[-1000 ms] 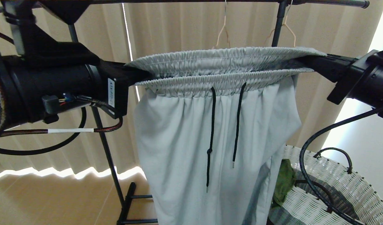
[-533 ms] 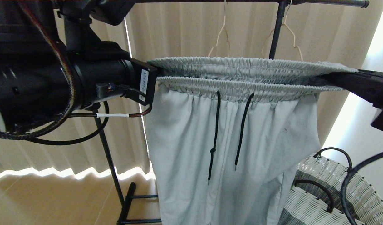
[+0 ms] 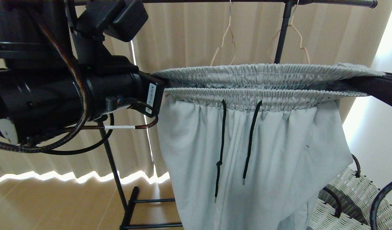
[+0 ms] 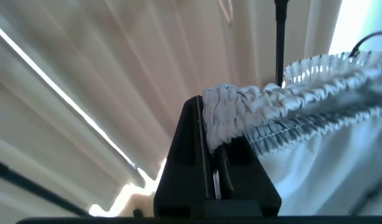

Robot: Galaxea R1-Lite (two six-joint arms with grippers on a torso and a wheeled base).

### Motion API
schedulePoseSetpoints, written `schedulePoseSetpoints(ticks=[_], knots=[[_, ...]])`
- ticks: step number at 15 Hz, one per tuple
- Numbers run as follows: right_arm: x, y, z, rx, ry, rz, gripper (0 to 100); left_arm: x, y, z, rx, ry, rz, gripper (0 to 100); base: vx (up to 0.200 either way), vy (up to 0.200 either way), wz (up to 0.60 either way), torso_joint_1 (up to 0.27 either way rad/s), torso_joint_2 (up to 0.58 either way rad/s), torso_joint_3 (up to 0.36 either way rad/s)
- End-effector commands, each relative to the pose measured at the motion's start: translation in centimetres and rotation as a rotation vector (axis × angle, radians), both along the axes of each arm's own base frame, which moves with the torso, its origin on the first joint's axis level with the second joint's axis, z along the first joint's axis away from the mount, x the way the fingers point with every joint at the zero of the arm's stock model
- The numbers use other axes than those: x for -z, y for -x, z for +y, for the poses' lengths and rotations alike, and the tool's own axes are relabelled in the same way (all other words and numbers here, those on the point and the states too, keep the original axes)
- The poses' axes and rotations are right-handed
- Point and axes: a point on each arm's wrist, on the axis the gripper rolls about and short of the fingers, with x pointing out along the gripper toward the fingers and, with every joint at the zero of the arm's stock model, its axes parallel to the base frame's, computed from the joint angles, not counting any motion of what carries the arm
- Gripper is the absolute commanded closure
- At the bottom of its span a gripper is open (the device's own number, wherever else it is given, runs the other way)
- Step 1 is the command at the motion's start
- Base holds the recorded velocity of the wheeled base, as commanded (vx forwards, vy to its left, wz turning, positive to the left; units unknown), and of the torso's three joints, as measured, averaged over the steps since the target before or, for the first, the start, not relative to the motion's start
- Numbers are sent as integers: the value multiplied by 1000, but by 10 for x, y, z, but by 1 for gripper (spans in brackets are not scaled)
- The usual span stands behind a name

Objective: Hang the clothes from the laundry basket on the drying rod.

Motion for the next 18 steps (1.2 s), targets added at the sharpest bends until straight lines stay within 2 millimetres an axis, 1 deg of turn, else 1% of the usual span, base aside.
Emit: schedulePoseSetpoints(ticks=[1, 2, 5, 7, 10, 13, 15, 18], knots=[[5, -19, 1, 50, 21, 33, 100, -4, 14, 12, -1, 8, -13, 100, 0, 0, 0, 0, 0, 0], [5, -31, 2, 78, 28, 47, 100, -5, 25, 22, 6, 0, -1, 100, 0, 0, 0, 0, 0, 0], [-2, -48, 7, 90, 20, 41, 100, -7, 40, 34, 46, -19, 31, 100, 0, 0, 0, 0, 0, 0], [-3, -69, 18, 88, -7, -10, 100, -10, 54, 43, 137, -14, 57, 100, 0, 0, 0, 0, 0, 0], [-1, -88, 27, 80, -29, -45, 100, -15, 74, 49, 296, 25, 45, 100, 0, 0, 0, 0, 0, 0], [2, -99, 34, 71, -62, -66, 100, -13, 80, 50, 364, 30, 47, 100, 0, 0, 0, 0, 0, 0], [2, -105, 37, 67, -82, -72, 100, -11, 81, 51, 368, 27, 49, 100, 0, 0, 0, 0, 0, 0], [1, -107, 39, 65, -87, -78, 100, -12, 92, 50, 418, 33, 40, 100, 0, 0, 0, 0, 0, 0]])
